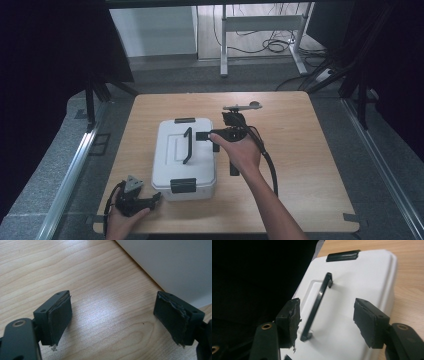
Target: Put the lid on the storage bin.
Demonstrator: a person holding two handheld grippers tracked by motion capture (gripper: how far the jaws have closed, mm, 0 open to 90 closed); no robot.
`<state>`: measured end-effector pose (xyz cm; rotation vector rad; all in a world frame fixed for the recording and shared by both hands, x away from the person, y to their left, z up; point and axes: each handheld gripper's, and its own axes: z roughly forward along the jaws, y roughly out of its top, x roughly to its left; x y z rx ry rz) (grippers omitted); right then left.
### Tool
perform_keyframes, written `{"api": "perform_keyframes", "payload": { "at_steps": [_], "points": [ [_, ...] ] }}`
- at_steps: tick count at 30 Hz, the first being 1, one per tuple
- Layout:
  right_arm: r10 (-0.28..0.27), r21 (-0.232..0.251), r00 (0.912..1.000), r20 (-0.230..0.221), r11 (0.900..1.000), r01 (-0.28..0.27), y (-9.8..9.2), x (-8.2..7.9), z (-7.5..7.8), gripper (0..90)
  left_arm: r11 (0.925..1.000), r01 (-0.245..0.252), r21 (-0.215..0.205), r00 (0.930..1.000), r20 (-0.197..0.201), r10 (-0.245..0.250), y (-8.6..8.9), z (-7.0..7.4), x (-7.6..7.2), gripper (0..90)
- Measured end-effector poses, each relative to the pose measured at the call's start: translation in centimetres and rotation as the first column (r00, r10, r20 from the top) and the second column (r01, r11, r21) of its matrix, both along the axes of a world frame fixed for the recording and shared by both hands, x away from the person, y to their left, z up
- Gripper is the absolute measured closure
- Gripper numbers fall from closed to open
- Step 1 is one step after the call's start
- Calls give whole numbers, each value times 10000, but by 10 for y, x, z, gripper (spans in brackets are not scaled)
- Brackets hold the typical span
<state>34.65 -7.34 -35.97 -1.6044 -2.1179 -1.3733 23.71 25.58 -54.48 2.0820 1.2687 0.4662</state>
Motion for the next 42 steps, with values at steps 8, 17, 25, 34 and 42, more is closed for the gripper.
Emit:
{"api": "perform_keyframes", "payload": {
  "at_steps": [8, 17, 25, 34, 42],
  "points": [
    [74, 194, 9986, 523, 9998, -84, -28, -10, -12, 350, 10000, 5, 0, 10000, -6, -5, 0, 0, 0, 150],
    [-162, 519, 9963, 841, 9986, 119, -86, -31, -39, 346, 10000, -22, 2, 10000, 9, 22, 0, 0, 0, 150],
    [-544, 651, 9972, 516, 9966, 510, -134, -48, -68, 346, 10000, -90, -26, 10000, 18, 90, -1, 0, 0, 150],
    [-1285, 579, 9915, -194, 9899, 1294, -182, -62, -98, 342, 9999, -100, -16, 9999, 14, 100, -1, 0, 0, 150],
    [-1956, 461, 9767, -880, 9787, 2001, -214, -69, -126, 341, 9999, -104, -8, 9999, 17, 104, -1, 0, 0, 150]
  ]
}}
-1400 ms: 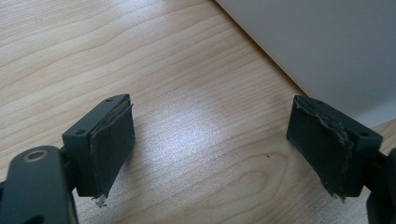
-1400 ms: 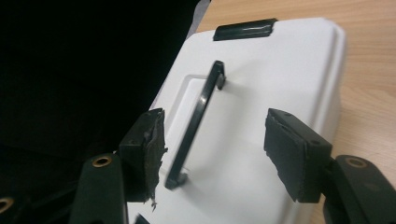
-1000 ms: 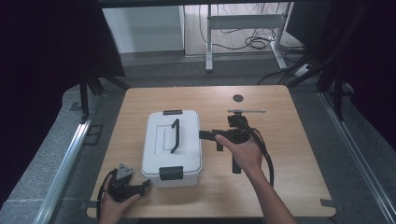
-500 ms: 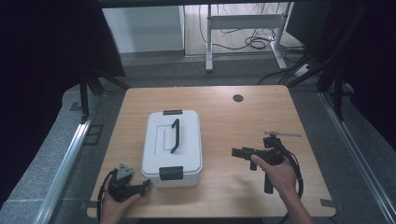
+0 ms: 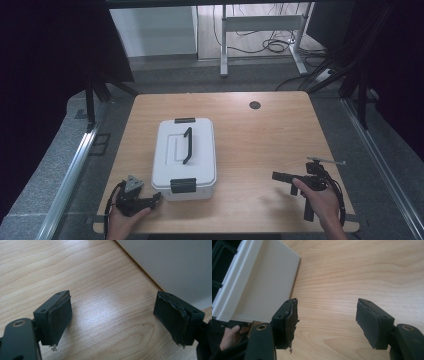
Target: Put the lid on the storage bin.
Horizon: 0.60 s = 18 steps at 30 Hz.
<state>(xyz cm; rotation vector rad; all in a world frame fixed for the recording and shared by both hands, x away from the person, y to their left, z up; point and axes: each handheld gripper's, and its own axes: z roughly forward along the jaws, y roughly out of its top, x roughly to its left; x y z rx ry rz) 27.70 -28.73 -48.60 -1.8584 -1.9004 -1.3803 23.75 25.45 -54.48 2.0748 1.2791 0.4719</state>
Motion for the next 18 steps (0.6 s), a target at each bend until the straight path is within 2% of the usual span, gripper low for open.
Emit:
{"api": "perform_keyframes", "payload": {
  "at_steps": [3, 8, 11, 18],
  "points": [
    [-252, 73, 9997, -47, 9997, 252, -3, -2, -3, 340, 10000, 16, -7, 10000, -7, -16, 0, 0, 0, 149],
    [-294, 101, 9996, 22, 9995, 294, -4, -4, -3, 340, 10000, 36, -1, 10000, 2, -36, 0, 0, 0, 149],
    [-289, -65, 9995, 87, 9996, 290, -4, -4, -4, 340, 10000, 60, 4, 10000, 2, -60, 0, 0, 1, 149],
    [-335, -133, 9994, 18, 9994, 335, -5, -4, -7, 340, 10000, 74, 9, 10000, -1, -74, 0, 0, 1, 149]
  ]
}}
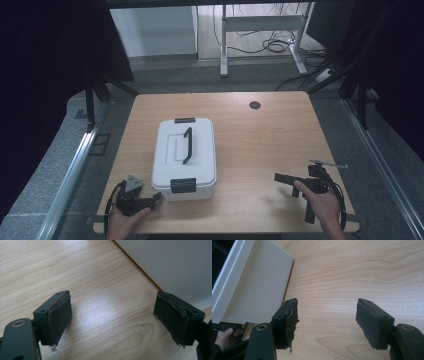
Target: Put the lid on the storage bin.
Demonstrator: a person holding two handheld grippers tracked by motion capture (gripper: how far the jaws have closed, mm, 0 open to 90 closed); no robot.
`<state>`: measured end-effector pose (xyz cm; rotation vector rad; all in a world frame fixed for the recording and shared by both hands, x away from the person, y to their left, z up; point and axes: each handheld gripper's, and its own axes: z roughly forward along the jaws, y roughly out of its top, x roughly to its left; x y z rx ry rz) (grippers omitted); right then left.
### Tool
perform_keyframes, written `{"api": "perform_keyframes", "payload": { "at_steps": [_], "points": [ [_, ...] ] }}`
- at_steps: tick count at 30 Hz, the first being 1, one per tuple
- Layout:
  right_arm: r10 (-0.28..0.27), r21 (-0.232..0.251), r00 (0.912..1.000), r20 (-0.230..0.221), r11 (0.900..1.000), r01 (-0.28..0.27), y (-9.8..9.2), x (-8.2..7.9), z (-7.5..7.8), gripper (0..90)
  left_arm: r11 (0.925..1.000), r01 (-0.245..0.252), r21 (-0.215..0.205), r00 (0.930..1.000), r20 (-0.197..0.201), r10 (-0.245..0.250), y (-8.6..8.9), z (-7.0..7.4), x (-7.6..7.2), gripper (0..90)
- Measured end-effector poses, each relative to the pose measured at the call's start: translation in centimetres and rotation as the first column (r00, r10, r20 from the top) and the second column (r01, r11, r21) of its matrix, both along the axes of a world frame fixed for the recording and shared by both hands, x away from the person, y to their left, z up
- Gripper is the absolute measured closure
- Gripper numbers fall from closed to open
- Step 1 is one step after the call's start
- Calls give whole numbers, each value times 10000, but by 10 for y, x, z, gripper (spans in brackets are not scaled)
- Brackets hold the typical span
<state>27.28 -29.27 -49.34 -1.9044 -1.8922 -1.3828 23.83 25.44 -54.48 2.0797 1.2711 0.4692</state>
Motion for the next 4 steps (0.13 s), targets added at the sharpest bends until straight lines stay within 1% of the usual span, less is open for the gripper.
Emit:
{"api": "perform_keyframes", "payload": {
  "at_steps": [4],
  "points": [
    [9, 12, 10000, 13, 10000, -9, 0, 0, 0, 340, 10000, -7, -2, 10000, -1, 7, 0, 0, 0, 147]
  ]
}}
